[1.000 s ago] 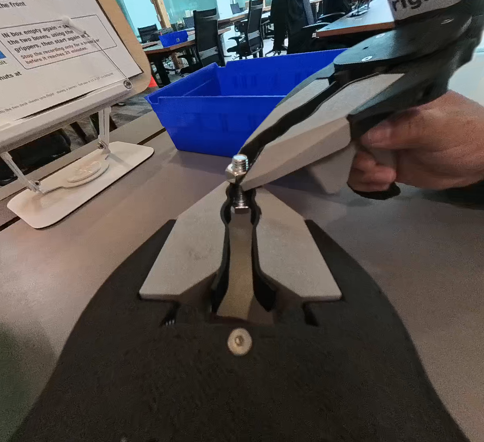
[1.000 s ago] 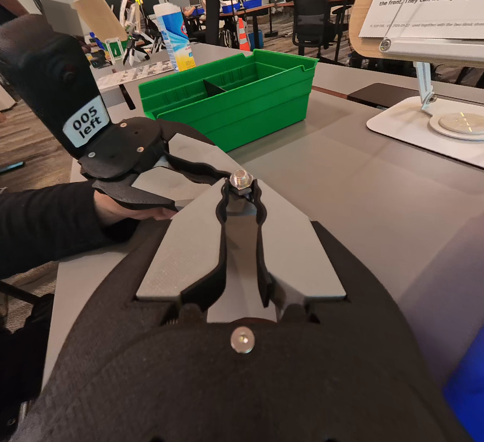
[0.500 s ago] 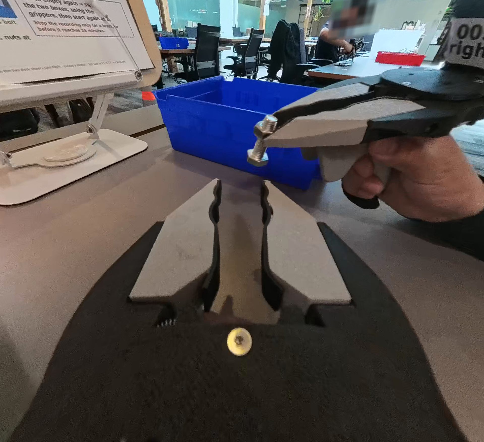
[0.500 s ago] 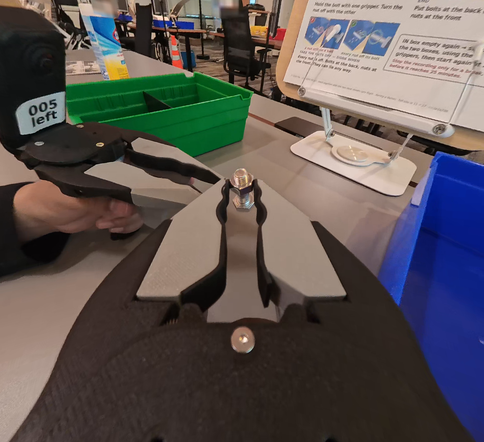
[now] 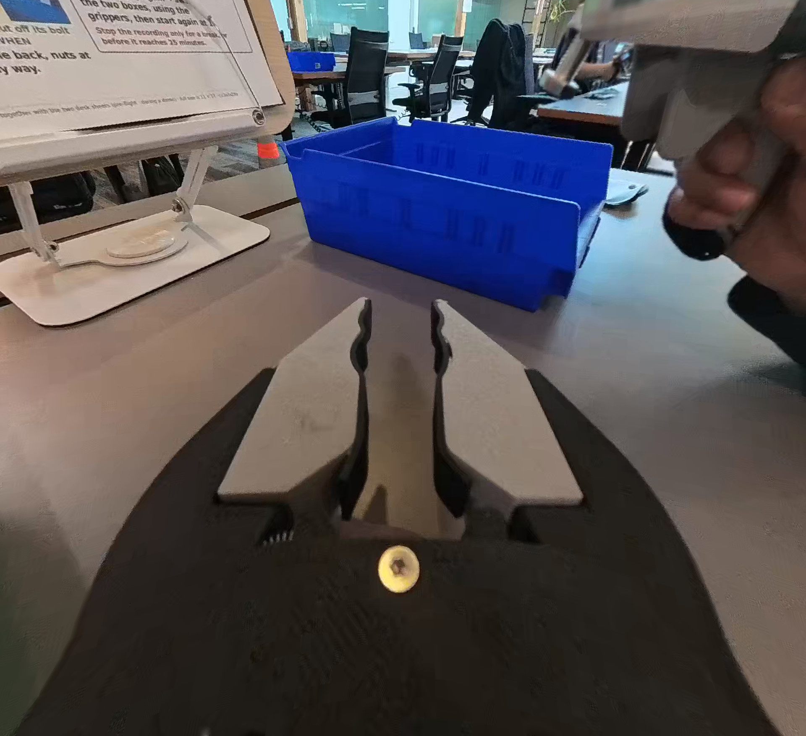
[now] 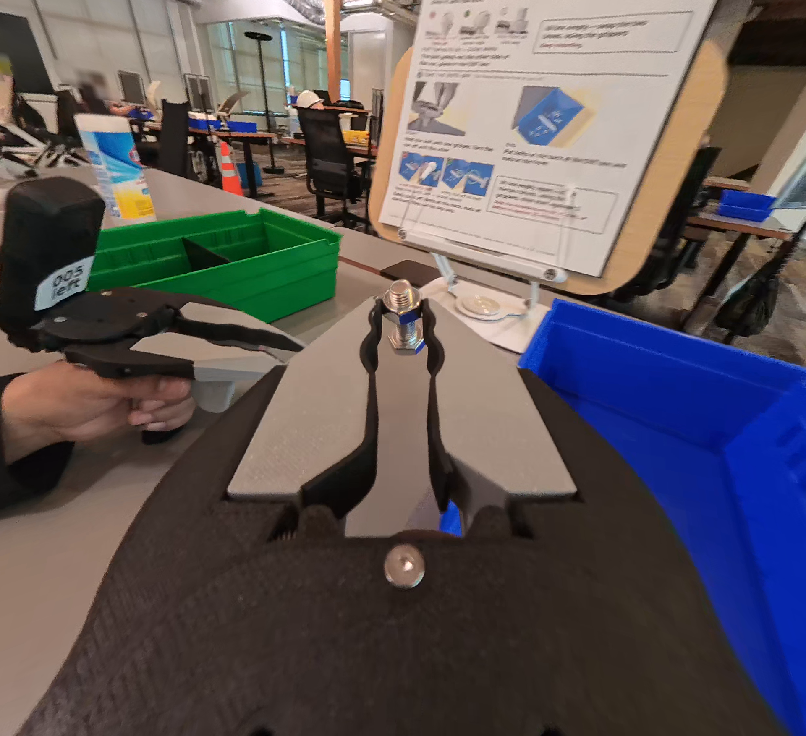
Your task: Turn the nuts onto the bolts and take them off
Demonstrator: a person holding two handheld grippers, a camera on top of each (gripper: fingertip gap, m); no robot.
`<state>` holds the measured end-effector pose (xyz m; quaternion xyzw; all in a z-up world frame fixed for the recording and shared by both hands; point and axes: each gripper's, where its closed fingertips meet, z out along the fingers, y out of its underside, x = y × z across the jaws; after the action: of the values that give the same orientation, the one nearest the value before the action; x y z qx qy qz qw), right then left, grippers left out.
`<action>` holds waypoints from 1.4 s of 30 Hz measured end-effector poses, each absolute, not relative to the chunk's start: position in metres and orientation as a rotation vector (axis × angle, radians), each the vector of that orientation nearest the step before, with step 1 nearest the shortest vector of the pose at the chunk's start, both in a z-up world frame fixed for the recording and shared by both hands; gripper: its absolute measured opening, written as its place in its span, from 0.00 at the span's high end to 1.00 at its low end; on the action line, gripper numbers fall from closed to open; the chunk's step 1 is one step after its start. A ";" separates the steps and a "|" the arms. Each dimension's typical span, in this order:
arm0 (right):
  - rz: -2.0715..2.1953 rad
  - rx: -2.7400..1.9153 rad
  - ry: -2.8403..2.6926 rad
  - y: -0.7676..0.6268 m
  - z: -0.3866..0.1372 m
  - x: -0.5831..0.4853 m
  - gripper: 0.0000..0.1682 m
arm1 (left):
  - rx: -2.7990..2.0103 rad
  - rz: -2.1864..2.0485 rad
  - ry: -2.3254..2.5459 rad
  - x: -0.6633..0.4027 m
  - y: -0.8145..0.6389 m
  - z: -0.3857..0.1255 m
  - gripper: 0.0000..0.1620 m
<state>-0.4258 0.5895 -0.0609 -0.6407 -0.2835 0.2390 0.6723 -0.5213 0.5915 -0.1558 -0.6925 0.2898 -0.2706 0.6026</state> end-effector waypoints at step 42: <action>0.325 -1.726 -1.035 0.586 -0.180 -0.485 0.76 | -1.630 -0.635 0.677 -0.520 0.594 -0.161 0.85</action>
<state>-0.4853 0.5861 -0.1803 -0.7210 -0.4324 0.1357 0.5241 -0.5198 0.5942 -0.1610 -0.7007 0.2911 -0.2730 0.5914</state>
